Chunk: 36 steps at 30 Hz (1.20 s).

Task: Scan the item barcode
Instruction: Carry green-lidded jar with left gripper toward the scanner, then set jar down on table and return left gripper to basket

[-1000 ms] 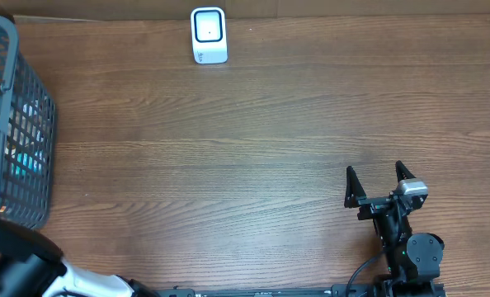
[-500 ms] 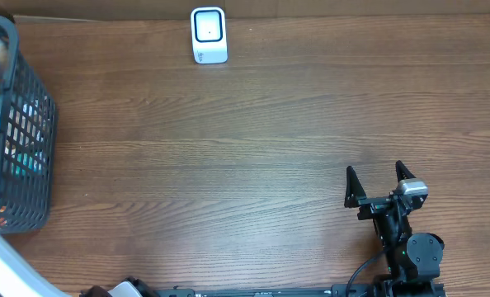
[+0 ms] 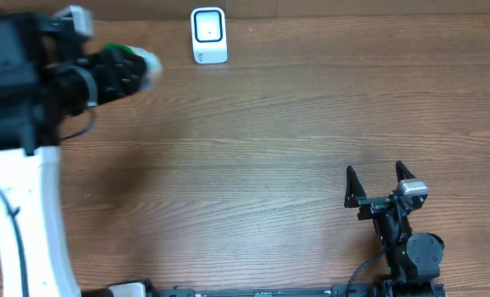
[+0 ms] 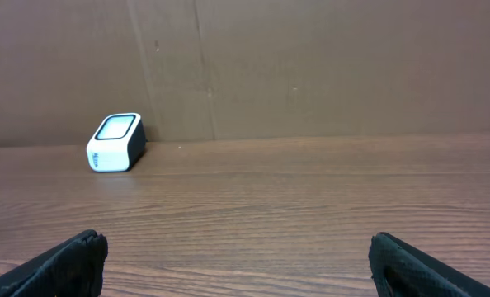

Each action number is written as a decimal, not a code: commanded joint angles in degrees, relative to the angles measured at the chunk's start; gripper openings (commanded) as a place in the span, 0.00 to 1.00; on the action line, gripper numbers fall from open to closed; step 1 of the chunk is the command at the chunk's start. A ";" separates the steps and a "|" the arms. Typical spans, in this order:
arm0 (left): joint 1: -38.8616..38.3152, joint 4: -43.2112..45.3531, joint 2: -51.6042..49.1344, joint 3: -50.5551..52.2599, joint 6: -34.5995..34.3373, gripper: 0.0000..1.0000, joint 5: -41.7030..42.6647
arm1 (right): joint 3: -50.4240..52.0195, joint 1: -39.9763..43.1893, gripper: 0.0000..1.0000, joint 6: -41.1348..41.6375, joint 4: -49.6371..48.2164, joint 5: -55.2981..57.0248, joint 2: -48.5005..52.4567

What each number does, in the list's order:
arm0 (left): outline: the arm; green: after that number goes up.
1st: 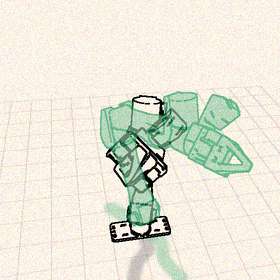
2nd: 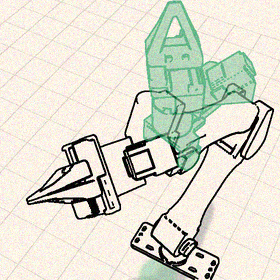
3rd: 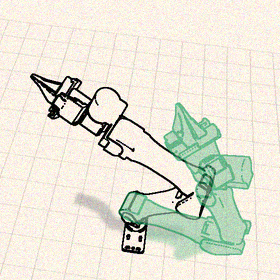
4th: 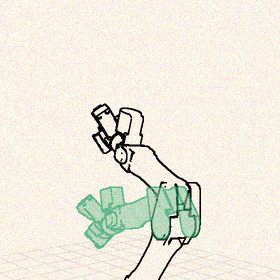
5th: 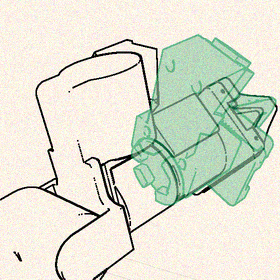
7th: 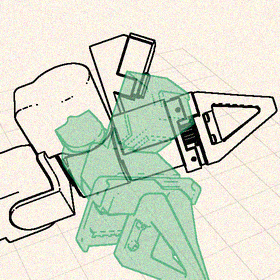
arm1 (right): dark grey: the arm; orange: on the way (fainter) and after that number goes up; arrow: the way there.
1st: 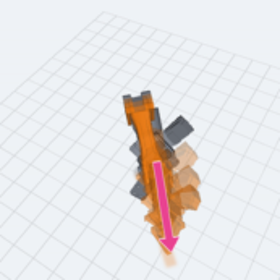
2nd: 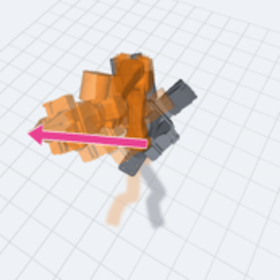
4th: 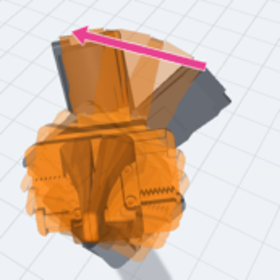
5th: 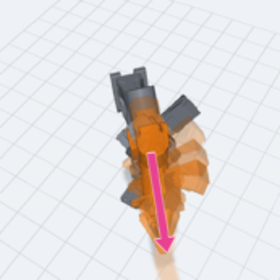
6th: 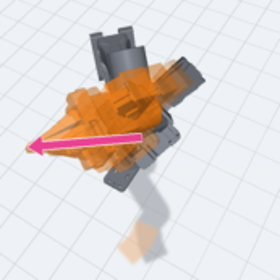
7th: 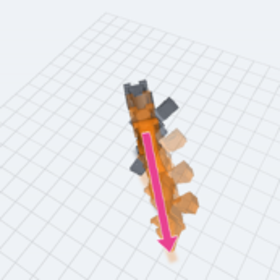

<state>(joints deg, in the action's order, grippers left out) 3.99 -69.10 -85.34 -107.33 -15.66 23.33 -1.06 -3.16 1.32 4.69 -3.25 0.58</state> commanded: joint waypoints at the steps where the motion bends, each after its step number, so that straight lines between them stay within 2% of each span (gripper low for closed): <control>1: -8.09 -0.94 -4.02 -1.14 2.01 0.56 -7.37 | 0.61 -0.37 1.00 0.22 -0.24 -0.31 -0.42; 3: -12.68 -1.73 -7.37 -1.14 1.99 0.56 -10.10 | 0.61 -0.37 1.00 0.22 -0.24 -0.31 -0.42; 10: -23.98 -2.16 -19.76 -1.14 1.95 0.56 -11.54 | 0.61 -0.37 1.00 0.22 -0.24 -0.31 -0.42; 15: -30.21 1.31 -29.64 -1.14 1.92 0.56 -11.98 | 0.61 -0.37 1.00 0.22 -0.24 -0.31 -0.42; 24: -35.63 10.36 -38.91 -1.14 1.07 0.57 -14.23 | 0.61 -0.37 1.00 0.22 -0.24 -0.31 -0.42; 36: -38.82 12.70 -43.21 -1.05 1.07 0.61 -16.96 | 0.61 -0.37 1.00 0.22 -0.24 -0.31 -0.42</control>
<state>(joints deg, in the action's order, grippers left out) -34.17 -56.86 -126.82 -107.31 -14.63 7.20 -1.06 -3.16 1.34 4.69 -3.22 0.58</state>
